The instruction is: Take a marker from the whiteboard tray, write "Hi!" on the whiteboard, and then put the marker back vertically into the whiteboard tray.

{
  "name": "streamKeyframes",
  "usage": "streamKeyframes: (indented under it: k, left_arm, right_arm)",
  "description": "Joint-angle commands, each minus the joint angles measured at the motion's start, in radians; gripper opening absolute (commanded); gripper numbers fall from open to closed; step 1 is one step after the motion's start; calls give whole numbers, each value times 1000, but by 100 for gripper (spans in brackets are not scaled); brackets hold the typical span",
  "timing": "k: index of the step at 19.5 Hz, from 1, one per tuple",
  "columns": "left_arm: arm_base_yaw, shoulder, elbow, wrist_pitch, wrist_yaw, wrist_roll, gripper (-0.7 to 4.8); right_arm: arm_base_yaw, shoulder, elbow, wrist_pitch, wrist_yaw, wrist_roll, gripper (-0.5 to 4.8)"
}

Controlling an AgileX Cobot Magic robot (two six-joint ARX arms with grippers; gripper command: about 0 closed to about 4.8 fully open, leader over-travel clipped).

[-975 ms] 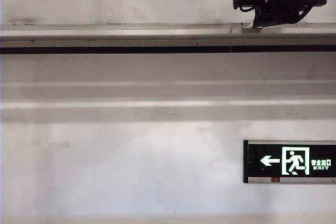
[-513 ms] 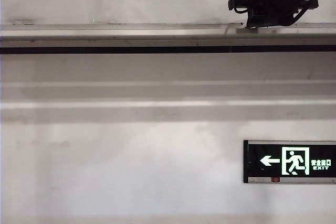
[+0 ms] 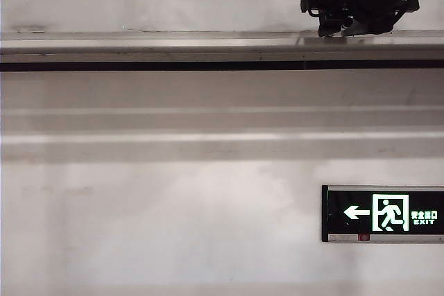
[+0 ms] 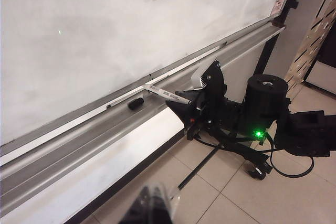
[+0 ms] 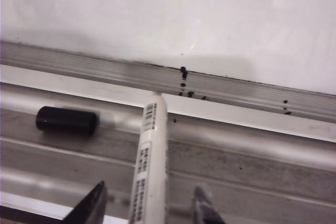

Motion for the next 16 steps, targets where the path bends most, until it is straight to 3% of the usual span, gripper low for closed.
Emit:
streamKeyframes:
  k: [1,10,11,13,16]
  left_arm:
    - [-1,-4,1,10,4,4,-6]
    - [-1,-4,1,10,4,4,-6]
    - [-1,-4,1,10,4,4,-6]
    - [-1,-6,2,9,4,3,-6]
    - [-1,-23,2,9,3,4,-6]
  right_arm:
    - [1,-6,6,34,-2,4,213]
    - [1,-94,6,39,-1,4,212]
    - [1,-136,6,40,-1,4,189]
    - [1,-213,6,35,16,3,-14]
    - [1,-379,6,-23,74,3,-1]
